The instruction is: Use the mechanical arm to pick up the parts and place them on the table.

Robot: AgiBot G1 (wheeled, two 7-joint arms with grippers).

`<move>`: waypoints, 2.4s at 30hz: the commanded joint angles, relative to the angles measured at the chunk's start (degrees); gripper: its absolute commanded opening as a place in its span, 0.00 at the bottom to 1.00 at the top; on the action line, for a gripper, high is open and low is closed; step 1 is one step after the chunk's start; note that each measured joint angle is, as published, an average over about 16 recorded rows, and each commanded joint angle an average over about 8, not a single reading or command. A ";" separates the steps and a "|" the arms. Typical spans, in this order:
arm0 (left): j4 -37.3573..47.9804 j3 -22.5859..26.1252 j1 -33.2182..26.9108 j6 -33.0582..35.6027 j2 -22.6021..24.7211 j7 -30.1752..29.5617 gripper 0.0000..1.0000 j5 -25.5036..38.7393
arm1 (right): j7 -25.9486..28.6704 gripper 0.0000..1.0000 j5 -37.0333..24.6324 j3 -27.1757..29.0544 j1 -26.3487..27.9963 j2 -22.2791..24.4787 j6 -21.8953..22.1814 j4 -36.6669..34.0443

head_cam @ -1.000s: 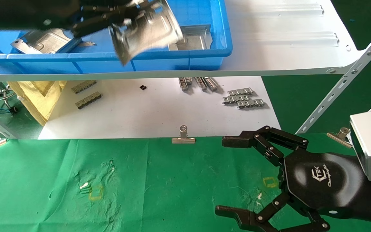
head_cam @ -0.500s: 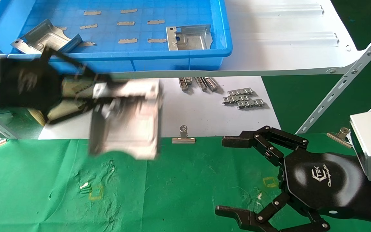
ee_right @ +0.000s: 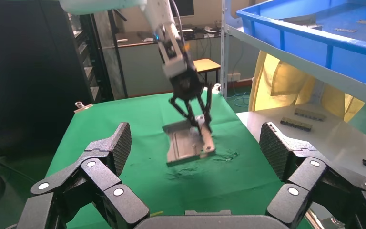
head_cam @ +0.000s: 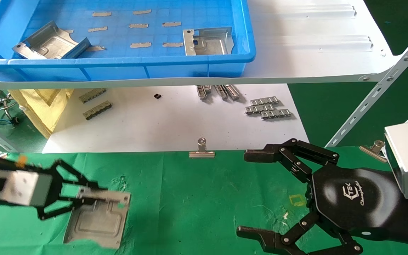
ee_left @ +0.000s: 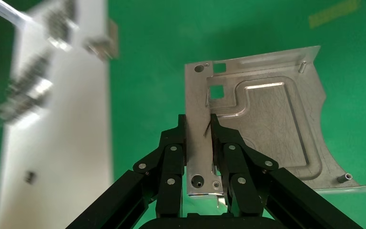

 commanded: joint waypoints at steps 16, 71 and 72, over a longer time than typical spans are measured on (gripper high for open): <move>20.14 2.85 -0.49 -1.48 7.72 11.64 1.00 1.64 | -0.01 1.00 0.01 -0.02 0.00 0.01 0.01 0.00; 2.26 -12.65 13.44 0.38 1.84 -16.41 1.00 -14.77 | -0.04 1.00 0.05 -0.06 0.01 0.03 0.03 -0.04; 1.24 -13.31 14.00 0.27 1.66 -17.17 1.00 -14.93 | -0.04 1.00 0.05 -0.06 0.01 0.03 0.03 -0.04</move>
